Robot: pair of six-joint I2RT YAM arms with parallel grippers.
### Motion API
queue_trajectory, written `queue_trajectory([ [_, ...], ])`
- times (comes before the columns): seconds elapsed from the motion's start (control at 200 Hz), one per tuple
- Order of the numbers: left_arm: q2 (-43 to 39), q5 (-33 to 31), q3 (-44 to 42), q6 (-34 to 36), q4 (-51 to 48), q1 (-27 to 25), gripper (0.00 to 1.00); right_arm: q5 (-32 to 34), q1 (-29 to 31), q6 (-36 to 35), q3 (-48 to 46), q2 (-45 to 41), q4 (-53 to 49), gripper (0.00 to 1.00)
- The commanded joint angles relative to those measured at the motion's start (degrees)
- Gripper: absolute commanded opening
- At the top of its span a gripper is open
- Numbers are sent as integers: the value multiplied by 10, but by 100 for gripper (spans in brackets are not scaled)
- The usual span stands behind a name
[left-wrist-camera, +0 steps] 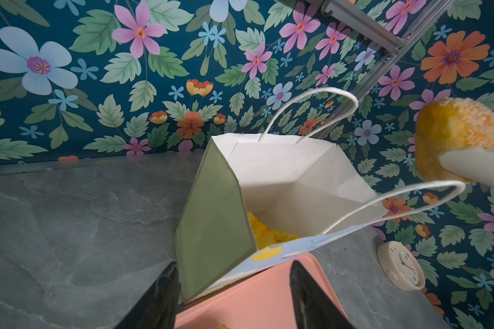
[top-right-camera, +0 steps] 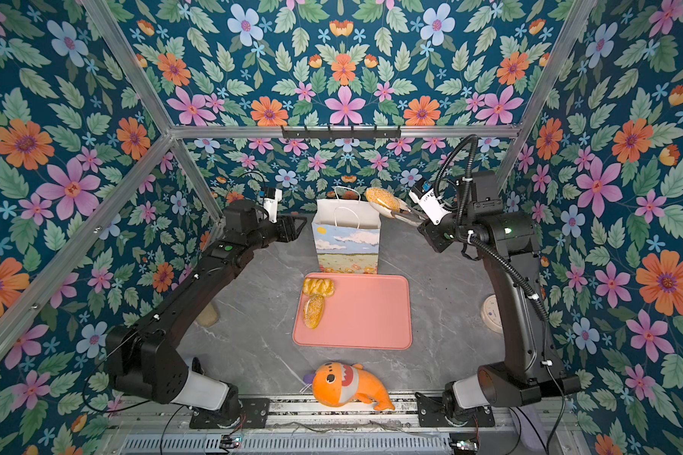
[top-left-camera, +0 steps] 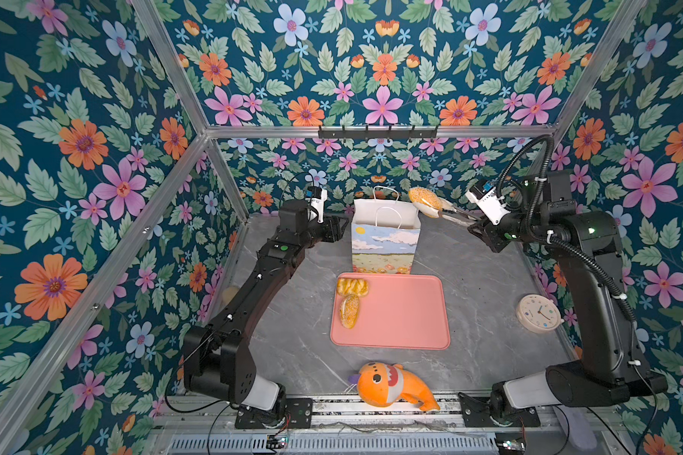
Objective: Place the fake bread into the paper bag
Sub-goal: 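Hold the bun above the bag opening and lower it inside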
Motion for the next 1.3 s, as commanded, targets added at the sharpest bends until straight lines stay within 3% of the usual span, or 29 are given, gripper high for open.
queue_trajectory([
  [0.0, 9, 2, 17, -9, -5, 1, 62, -61, 0, 0, 9, 10, 25, 31],
  [0.17, 25, 5, 37, -10, -11, 1, 62, -86, 0, -39, -18, 19, 37, 31],
  [0.76, 46, 15, 62, -24, -18, 1, 61, -100, 1, -106, 24, 80, 40, 30],
  [1.295, 45, 15, 59, -25, -26, 5, 61, -120, 1, -123, 45, 129, 47, 30],
])
